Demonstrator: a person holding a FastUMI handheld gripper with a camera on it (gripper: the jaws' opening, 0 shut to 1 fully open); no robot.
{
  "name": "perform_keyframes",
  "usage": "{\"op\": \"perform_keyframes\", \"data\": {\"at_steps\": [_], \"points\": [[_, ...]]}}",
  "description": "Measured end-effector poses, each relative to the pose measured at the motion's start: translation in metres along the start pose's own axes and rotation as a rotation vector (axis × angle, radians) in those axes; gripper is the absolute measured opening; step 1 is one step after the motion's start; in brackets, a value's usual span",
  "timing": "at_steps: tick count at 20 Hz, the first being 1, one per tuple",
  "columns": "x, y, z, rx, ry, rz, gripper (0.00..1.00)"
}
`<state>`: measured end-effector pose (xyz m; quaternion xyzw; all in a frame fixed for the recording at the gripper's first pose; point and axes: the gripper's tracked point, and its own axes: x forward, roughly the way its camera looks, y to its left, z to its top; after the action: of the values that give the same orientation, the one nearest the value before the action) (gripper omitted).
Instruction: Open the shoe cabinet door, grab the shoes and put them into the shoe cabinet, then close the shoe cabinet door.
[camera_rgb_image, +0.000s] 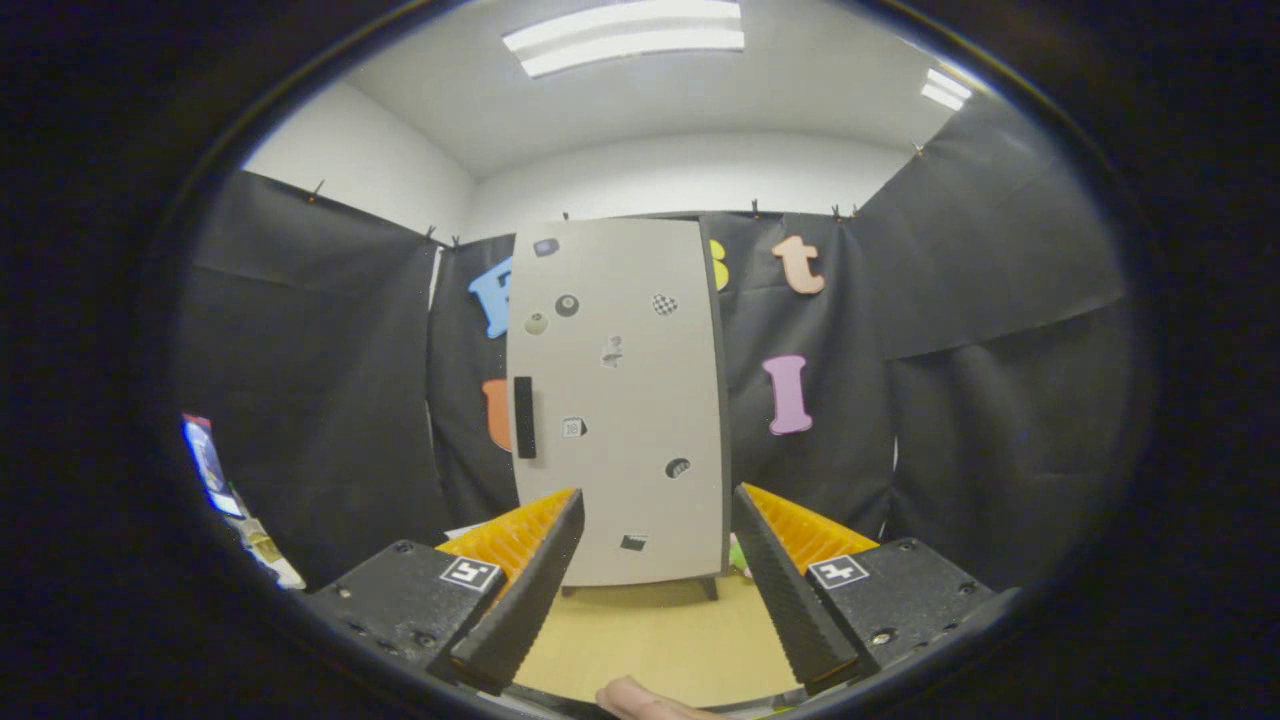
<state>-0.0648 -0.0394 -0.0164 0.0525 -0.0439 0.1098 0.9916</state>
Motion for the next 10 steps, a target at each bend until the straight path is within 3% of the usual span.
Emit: {"op": "perform_keyframes", "data": {"at_steps": [3,10], "points": [[-0.013,0.000,-0.002,0.004,0.001,0.021,0.97],[-0.023,-0.018,-0.021,0.030,0.015,-0.028,0.97]]}}
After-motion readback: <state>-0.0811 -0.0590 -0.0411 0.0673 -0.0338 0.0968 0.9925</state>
